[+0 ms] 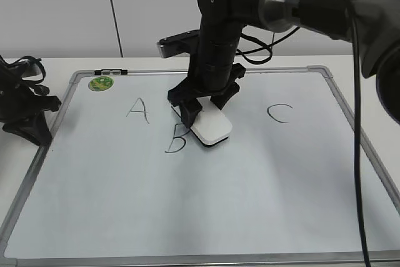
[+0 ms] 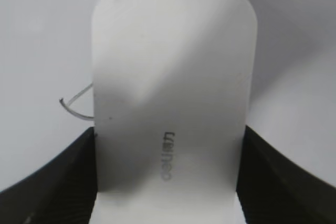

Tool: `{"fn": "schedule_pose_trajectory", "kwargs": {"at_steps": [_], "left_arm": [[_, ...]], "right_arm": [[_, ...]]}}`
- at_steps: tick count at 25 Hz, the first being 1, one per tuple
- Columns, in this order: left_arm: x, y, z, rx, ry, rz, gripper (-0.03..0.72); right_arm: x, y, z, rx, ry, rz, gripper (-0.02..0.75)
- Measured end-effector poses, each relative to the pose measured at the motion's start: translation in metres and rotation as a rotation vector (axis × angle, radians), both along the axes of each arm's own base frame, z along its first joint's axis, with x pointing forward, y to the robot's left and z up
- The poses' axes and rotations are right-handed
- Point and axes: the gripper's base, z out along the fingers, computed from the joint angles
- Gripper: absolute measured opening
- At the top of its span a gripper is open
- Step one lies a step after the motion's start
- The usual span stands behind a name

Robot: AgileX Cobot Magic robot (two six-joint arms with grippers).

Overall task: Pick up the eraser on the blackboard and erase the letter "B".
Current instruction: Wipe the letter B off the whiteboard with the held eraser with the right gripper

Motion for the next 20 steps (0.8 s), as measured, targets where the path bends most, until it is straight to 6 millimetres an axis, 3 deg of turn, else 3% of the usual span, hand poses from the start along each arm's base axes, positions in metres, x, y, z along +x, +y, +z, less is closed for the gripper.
{"fn": "schedule_pose_trajectory", "kwargs": {"at_steps": [14,20], "left_arm": [[0.000,0.000,0.000,-0.002,0.000,0.001,0.032],[0.000,0.000,0.000,-0.002,0.000,0.001,0.032]], "right_arm": [[0.006,0.002,-0.032,-0.062,0.024,0.014,0.527],[-0.007,0.022,-0.032,-0.099,0.001,0.084,0.526]]}}
